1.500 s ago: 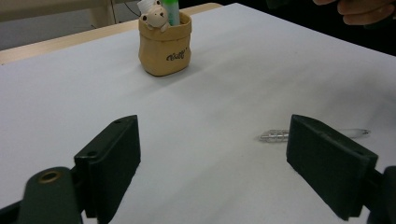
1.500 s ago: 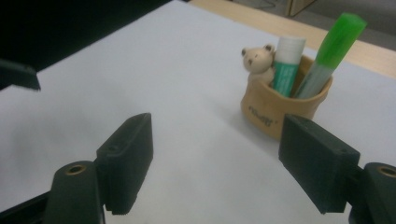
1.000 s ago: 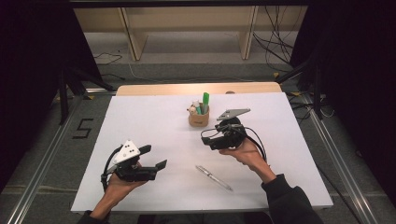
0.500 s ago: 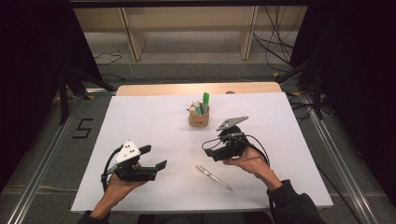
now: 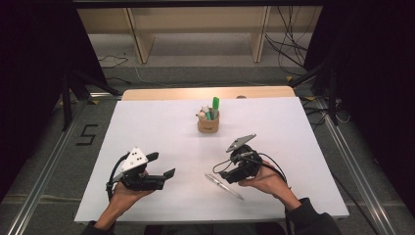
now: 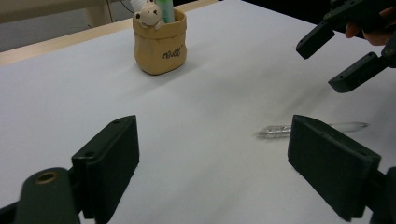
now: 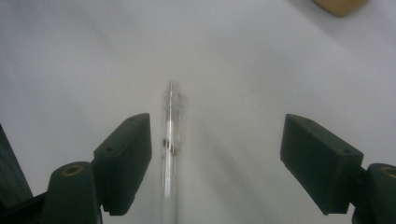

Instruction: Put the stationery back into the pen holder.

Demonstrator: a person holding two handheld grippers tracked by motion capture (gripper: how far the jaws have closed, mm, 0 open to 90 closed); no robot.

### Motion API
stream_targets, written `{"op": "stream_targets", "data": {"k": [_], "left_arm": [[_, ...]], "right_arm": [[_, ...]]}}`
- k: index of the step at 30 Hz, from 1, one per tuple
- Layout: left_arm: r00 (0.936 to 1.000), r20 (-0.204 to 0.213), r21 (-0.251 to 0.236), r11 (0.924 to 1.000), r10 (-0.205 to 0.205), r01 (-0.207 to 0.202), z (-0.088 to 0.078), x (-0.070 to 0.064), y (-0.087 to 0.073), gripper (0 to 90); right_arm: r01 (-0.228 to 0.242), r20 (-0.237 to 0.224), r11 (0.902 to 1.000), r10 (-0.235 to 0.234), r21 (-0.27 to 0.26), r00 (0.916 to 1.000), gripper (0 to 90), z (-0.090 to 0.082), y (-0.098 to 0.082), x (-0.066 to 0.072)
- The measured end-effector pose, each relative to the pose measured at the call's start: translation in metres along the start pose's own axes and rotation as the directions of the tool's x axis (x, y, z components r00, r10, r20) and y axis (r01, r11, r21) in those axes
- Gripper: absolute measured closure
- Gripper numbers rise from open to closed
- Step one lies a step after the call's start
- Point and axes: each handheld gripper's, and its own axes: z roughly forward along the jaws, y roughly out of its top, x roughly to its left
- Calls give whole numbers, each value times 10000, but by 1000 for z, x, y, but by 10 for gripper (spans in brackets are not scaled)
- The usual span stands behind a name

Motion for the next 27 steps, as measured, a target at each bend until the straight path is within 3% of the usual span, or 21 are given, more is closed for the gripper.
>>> {"op": "stream_targets", "data": {"k": [4, 9, 14, 27], "left_arm": [[10000, 18, 21, 10000, 19, -19, 0, 0, 0, 161], [10000, 1, 54, 10000, 24, -24, 1, 0, 0, 159], [10000, 6, 51, 10000, 36, -36, 1, 0, 0, 159], [10000, 20, 96, 9999, 51, -51, 1, 0, 0, 159]], "right_arm": [[103, -258, 9989, -92, 451, 9996, 265, 2, -6, 5], [111, -225, 9943, -88, 1062, 9997, 293, 9, -13, 8], [159, -262, 9907, -125, 1351, 9996, 327, 13, -19, 11], [380, -516, 9767, -277, 2111, 9983, 511, 21, -26, 19]]}}
